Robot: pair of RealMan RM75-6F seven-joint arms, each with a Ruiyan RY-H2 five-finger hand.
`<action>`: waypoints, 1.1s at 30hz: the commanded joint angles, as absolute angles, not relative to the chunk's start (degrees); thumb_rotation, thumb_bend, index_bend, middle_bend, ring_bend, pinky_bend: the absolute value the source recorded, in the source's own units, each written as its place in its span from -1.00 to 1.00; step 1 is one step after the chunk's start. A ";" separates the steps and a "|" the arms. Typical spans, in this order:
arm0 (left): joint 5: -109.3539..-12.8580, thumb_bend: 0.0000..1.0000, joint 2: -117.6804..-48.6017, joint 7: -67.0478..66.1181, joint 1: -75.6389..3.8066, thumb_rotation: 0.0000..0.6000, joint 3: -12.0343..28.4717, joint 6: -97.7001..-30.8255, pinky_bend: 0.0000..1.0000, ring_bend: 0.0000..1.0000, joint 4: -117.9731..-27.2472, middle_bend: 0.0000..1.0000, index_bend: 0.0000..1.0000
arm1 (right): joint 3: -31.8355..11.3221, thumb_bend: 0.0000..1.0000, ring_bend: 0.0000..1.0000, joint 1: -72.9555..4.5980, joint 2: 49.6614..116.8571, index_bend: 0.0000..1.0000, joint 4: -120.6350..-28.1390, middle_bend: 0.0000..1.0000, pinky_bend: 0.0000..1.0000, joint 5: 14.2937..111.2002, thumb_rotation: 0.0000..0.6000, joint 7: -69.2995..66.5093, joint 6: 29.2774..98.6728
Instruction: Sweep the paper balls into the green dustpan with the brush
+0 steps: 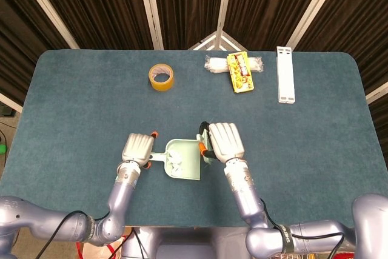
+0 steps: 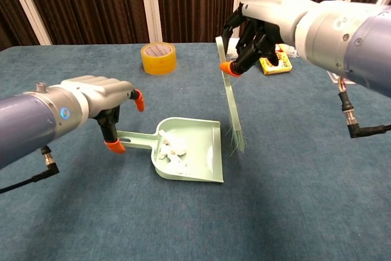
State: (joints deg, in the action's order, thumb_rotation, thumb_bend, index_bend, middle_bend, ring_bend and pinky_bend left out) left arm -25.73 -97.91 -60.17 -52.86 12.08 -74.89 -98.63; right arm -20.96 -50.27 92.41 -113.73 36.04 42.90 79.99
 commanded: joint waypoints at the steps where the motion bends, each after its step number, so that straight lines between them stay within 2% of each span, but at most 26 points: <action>1: -27.59 -1.00 -95.32 -57.93 -51.73 1.00 12.44 -75.05 0.93 0.95 -101.12 0.95 -0.57 | -20.35 0.03 0.76 -49.86 91.58 0.56 -113.28 0.62 0.49 36.79 1.00 42.68 79.87; 8: -34.90 -1.00 -87.18 -50.79 -47.98 1.00 12.61 -76.22 0.93 0.91 -108.69 0.90 -0.57 | -18.22 0.04 0.76 -48.13 87.52 0.56 -111.35 0.62 0.49 40.48 1.00 42.26 79.65; 13: -41.96 -1.00 -78.88 -44.02 -43.34 1.00 11.15 -77.50 0.80 0.77 -113.77 0.76 -0.57 | -15.62 0.04 0.76 -45.86 82.93 0.56 -108.33 0.62 0.49 44.27 1.00 41.13 78.82; 15: -44.45 -1.00 -75.85 -41.07 -41.42 1.00 10.33 -77.56 0.67 0.56 -115.04 0.54 -0.58 | -14.81 0.04 0.76 -44.89 81.49 0.56 -107.08 0.63 0.49 45.01 1.00 40.38 78.45; 18: -47.78 -1.00 -71.88 -36.62 -38.44 1.00 8.83 -77.76 0.43 0.14 -116.35 0.07 -0.64 | -13.30 0.04 0.76 -43.86 80.07 0.56 -104.94 0.62 0.49 46.35 1.00 40.53 78.36; 20: -50.30 -1.00 -69.47 -33.44 -36.32 1.00 7.59 -77.89 0.15 -0.12 -116.84 -0.23 -0.71 | -11.94 0.04 0.76 -43.18 79.56 0.56 -102.69 0.62 0.49 47.70 1.00 41.31 78.84; 21: -51.33 -1.00 -68.63 -32.26 -35.57 1.00 7.08 -77.87 -0.05 -0.29 -116.97 -0.40 -0.75 | -11.37 0.04 0.76 -42.86 79.52 0.56 -101.83 0.62 0.49 48.05 1.00 41.61 79.02; 25: -55.66 -1.00 -65.41 -27.05 -31.97 1.00 4.81 -78.62 -0.57 -0.75 -117.18 -0.83 -0.87 | -8.94 0.03 0.76 -41.54 79.81 0.56 -97.66 0.62 0.49 49.43 1.00 43.79 80.42; 28: -59.39 -1.00 -63.52 -23.19 -29.11 1.00 2.77 -79.38 -0.74 -0.83 -116.21 -0.93 -0.90 | -7.34 0.04 0.76 -40.58 81.28 0.56 -93.87 0.62 0.49 50.36 1.00 46.94 82.79; 31: -62.06 -1.00 -62.68 -19.82 -26.86 1.00 1.33 -79.66 -0.78 -0.89 -114.93 -0.97 -0.92 | -6.66 0.04 0.75 -39.47 83.24 0.55 -92.20 0.62 0.49 50.88 1.00 47.26 83.67; 33: -62.90 -1.00 -62.46 -18.25 -25.81 1.00 0.82 -79.64 -0.82 -0.93 -114.18 -1.00 -0.94 | -6.49 0.04 0.62 -39.06 84.11 0.42 -92.30 0.54 0.47 51.06 1.00 47.25 83.50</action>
State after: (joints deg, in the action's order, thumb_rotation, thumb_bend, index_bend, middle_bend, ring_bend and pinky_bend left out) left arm -62.03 -63.06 -19.57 -26.77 1.67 -79.40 -115.02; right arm -6.88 -39.55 83.44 -92.46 50.70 47.00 83.51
